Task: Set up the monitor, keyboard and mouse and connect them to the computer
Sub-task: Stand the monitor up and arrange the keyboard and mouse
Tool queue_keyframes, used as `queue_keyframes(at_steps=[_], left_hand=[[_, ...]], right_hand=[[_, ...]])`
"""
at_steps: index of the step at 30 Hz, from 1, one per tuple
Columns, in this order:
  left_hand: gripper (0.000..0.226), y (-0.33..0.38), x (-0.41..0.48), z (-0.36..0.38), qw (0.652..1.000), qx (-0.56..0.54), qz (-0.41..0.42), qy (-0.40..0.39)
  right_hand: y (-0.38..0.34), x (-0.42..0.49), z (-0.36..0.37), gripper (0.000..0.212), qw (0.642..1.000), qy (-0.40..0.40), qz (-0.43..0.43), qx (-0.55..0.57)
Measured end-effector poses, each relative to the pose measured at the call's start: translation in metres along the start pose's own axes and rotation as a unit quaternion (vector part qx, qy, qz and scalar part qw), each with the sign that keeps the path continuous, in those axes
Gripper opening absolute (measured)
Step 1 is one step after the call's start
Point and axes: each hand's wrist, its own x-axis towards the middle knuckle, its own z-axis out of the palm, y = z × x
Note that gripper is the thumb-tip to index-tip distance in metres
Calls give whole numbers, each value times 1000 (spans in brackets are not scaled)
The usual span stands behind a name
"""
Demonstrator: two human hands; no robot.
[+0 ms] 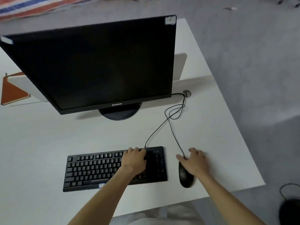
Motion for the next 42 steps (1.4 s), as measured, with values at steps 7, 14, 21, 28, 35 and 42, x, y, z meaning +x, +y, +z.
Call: queue_keyframes(at_steps=[7, 14, 21, 28, 35, 42], left_hand=[[50, 66, 71, -54, 985, -165, -53, -4], [61, 104, 138, -81, 958, -244, -148, -12], [24, 111, 186, -77, 969, -182, -166, 18], [14, 108, 179, -66, 961, -224, -135, 92], [12, 112, 152, -60, 951, -264, -51, 152], [12, 122, 157, -78, 921, -363, -111, 91]], right_hand=[[-48, 109, -64, 41, 986, 14, 6, 169], [-81, 181, -81, 37, 989, 29, -36, 139], [-70, 222, -105, 16, 972, 44, -11, 232], [-83, 264, -169, 14, 947, 179, 12, 265], [-103, 274, -170, 13, 990, 117, -74, 0], [-98, 251, -182, 46, 935, 169, -156, 271]])
